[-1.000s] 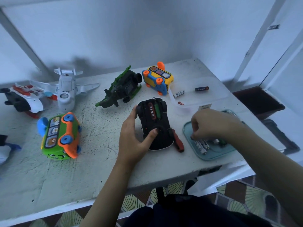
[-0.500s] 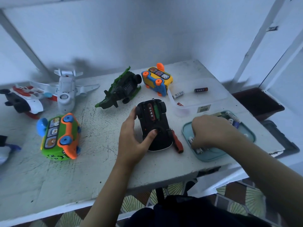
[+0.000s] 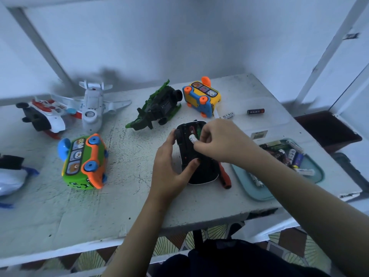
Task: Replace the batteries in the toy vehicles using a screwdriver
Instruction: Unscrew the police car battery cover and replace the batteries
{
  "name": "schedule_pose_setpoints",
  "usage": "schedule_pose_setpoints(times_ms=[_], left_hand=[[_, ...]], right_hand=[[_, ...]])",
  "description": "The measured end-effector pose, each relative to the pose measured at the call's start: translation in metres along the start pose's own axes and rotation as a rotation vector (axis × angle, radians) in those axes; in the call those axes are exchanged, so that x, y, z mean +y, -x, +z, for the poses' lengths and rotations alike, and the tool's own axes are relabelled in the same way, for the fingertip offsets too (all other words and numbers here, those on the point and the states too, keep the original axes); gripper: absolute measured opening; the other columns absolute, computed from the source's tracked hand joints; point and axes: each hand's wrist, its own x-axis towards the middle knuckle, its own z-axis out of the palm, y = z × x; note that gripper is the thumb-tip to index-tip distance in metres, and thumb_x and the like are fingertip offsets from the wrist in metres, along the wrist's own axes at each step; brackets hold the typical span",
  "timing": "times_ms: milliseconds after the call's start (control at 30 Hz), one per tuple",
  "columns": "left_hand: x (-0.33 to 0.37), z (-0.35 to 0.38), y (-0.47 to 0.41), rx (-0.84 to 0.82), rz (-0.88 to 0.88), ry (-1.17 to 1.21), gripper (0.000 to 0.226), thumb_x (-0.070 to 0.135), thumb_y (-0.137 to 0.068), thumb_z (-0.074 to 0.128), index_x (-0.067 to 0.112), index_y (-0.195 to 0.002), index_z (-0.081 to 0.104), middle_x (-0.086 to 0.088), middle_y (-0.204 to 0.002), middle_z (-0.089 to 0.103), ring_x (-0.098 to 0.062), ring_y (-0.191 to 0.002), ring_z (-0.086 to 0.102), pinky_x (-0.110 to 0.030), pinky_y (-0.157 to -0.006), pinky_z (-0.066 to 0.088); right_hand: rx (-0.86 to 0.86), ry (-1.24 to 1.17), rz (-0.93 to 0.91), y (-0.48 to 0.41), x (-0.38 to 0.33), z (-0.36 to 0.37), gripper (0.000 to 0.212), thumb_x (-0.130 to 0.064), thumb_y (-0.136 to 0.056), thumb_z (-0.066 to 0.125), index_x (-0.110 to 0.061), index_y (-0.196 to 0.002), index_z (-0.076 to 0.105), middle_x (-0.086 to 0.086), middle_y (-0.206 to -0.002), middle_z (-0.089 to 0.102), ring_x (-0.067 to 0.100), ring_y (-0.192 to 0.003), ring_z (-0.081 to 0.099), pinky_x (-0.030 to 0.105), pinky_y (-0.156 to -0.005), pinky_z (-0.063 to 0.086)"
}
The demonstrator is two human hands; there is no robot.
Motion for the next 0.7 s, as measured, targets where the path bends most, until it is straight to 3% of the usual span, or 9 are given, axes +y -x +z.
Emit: schedule_pose_setpoints(times_ms=[233, 333, 467, 567, 633, 700], left_hand=[[0.001, 0.001, -0.001, -0.001, 0.007, 0.010, 0.088, 0.056, -0.078, 0.059, 0.011, -0.149, 0.034, 0.004, -0.147, 0.044, -0.010, -0.134, 0.041, -0.018, -0.108, 0.031], [0.000, 0.001, -0.001, -0.001, 0.009, 0.006, 0.087, 0.055, -0.078, 0.060, 0.010, -0.149, 0.034, 0.002, -0.148, 0.044, -0.012, -0.135, 0.042, -0.025, -0.110, 0.033], [-0.001, 0.001, -0.001, -0.005, 0.001, 0.012, 0.087, 0.054, -0.078, 0.061, 0.010, -0.148, 0.035, 0.000, -0.147, 0.046, -0.014, -0.135, 0.043, -0.037, -0.110, 0.036], [0.001, 0.001, 0.000, 0.003, -0.010, 0.025, 0.087, 0.055, -0.078, 0.060, 0.012, -0.148, 0.035, 0.001, -0.146, 0.046, -0.013, -0.134, 0.043, -0.034, -0.110, 0.036], [0.001, 0.000, 0.000, 0.002, -0.011, 0.030, 0.086, 0.056, -0.078, 0.061, 0.012, -0.148, 0.035, 0.001, -0.146, 0.047, -0.012, -0.134, 0.043, -0.034, -0.109, 0.037], [0.001, 0.001, -0.001, -0.001, -0.009, 0.028, 0.086, 0.056, -0.078, 0.061, 0.012, -0.148, 0.036, 0.002, -0.145, 0.048, -0.013, -0.133, 0.044, -0.035, -0.109, 0.037]], right_hand=[[0.120, -0.004, -0.009, -0.007, -0.005, 0.018, 0.023, -0.027, -0.084, 0.062, -0.004, -0.079, 0.063, 0.007, -0.076, 0.062, 0.019, -0.075, 0.058, 0.035, -0.068, 0.050], [0.177, -0.022, -0.015, -0.004, -0.005, 0.025, 0.021, -0.027, -0.087, 0.061, -0.007, -0.082, 0.058, 0.005, -0.080, 0.060, 0.021, -0.080, 0.056, 0.035, -0.070, 0.047], [0.193, -0.030, -0.009, -0.003, -0.006, 0.029, 0.026, -0.036, -0.088, 0.064, -0.012, -0.084, 0.052, 0.002, -0.080, 0.060, 0.020, -0.078, 0.056, 0.030, -0.067, 0.043], [0.202, -0.030, -0.038, 0.000, -0.003, 0.030, 0.030, -0.044, -0.087, 0.062, -0.015, -0.086, 0.054, -0.001, -0.078, 0.060, 0.018, -0.076, 0.057, 0.030, -0.065, 0.044], [0.250, -0.013, -0.070, 0.003, 0.001, 0.028, 0.029, -0.044, -0.084, 0.065, -0.016, -0.092, 0.056, -0.004, -0.084, 0.056, 0.015, -0.079, 0.055, 0.028, -0.064, 0.040], [0.310, 0.010, -0.099, 0.006, 0.008, 0.026, 0.038, -0.041, -0.079, 0.069, -0.019, -0.107, 0.057, -0.002, -0.102, 0.050, 0.015, -0.093, 0.050, 0.026, -0.074, 0.039]])
